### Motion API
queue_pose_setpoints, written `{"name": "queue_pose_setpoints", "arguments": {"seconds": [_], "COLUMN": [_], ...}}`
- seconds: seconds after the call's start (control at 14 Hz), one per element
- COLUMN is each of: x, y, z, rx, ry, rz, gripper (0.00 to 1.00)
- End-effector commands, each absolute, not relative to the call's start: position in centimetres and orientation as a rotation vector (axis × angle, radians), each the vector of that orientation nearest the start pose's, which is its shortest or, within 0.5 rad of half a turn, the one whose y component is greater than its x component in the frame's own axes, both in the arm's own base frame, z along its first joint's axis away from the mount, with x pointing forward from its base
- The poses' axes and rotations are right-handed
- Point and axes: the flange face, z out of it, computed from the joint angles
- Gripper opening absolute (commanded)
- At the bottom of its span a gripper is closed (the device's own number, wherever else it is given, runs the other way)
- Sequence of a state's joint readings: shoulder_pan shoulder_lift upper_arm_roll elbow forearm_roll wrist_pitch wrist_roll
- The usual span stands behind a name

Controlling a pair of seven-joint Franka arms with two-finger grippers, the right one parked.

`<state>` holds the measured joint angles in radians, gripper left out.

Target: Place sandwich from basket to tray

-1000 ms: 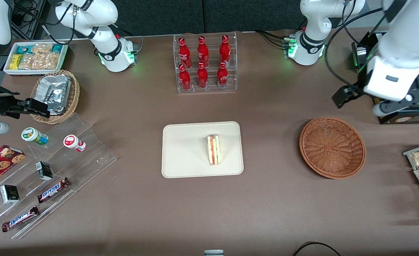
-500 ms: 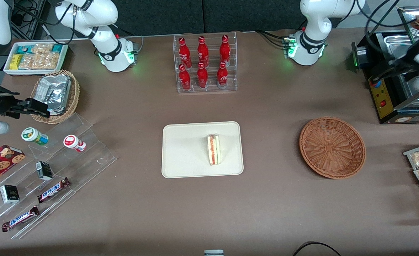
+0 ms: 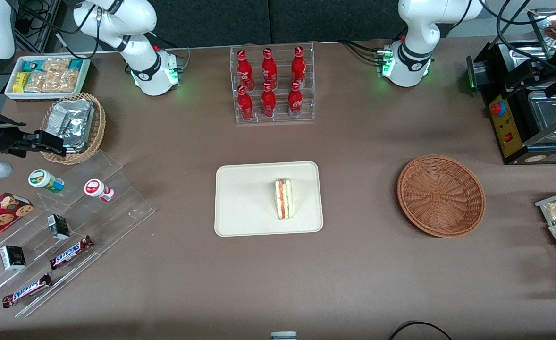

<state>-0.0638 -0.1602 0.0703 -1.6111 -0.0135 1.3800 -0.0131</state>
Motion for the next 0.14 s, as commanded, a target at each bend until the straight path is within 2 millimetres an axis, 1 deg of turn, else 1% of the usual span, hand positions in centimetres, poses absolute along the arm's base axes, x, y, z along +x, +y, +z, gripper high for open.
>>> {"name": "queue_pose_setpoints", "arguments": {"seconds": [0.0,0.07], "x": [48.77,48.78], "y": [0.41,0.53], "z": [67.87,67.73], "rx": [-3.169,-3.164], "ry": [-0.006,-0.014], "rz": [0.095,0.1], "gripper": [0.99,0.99]}}
